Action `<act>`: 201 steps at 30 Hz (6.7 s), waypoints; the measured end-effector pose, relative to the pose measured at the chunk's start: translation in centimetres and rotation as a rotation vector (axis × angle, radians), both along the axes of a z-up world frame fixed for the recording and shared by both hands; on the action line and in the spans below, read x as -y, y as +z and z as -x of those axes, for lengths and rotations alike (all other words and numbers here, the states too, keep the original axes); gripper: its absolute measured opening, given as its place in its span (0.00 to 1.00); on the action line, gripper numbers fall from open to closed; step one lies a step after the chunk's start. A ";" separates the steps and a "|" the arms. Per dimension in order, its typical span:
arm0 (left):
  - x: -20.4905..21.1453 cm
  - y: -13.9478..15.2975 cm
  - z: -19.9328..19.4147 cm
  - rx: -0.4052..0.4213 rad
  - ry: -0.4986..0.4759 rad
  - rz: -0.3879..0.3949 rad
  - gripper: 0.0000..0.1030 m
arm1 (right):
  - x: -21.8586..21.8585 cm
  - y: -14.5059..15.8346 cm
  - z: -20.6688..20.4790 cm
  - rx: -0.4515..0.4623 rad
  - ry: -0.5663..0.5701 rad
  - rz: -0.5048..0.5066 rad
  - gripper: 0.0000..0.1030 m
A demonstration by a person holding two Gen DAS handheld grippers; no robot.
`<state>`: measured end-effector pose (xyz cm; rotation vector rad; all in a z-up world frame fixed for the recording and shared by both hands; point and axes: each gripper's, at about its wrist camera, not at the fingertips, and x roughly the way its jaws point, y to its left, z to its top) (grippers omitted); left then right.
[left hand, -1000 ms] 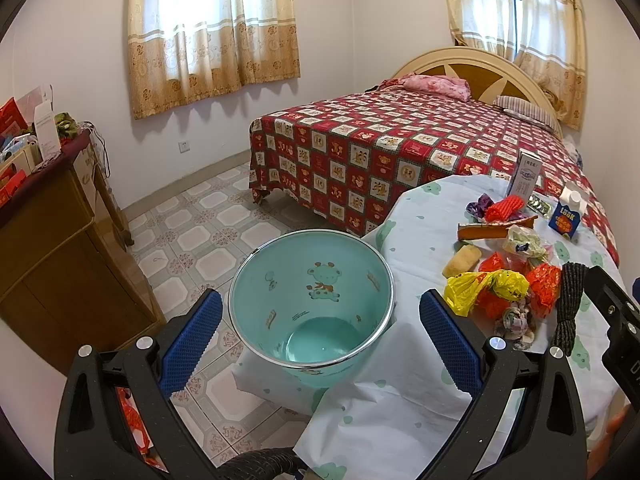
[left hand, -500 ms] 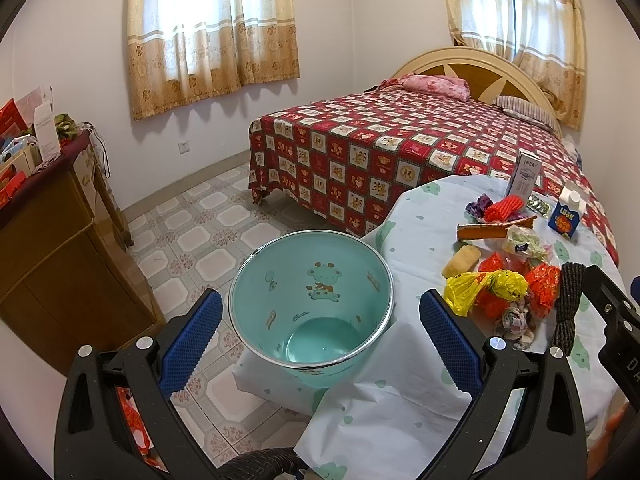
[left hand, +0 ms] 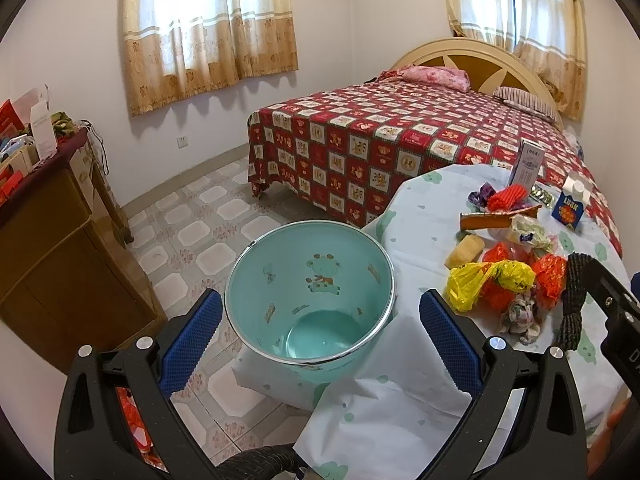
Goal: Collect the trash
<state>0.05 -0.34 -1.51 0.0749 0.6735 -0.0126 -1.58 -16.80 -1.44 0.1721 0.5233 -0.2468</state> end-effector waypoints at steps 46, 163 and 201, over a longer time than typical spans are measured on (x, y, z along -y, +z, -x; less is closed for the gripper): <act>13.3 -9.2 -9.4 -0.167 -0.438 0.044 0.60 | 11.6 -6.3 -3.7 -0.159 -0.103 -0.069 0.22; 3.2 -6.4 -8.1 -0.071 -0.212 0.065 0.75 | 4.8 -4.8 -5.9 -0.160 0.003 -0.049 0.60; 18.3 -9.2 -9.9 -0.211 -0.501 0.010 0.32 | 15.1 -6.4 -2.8 -0.167 -0.162 -0.133 0.59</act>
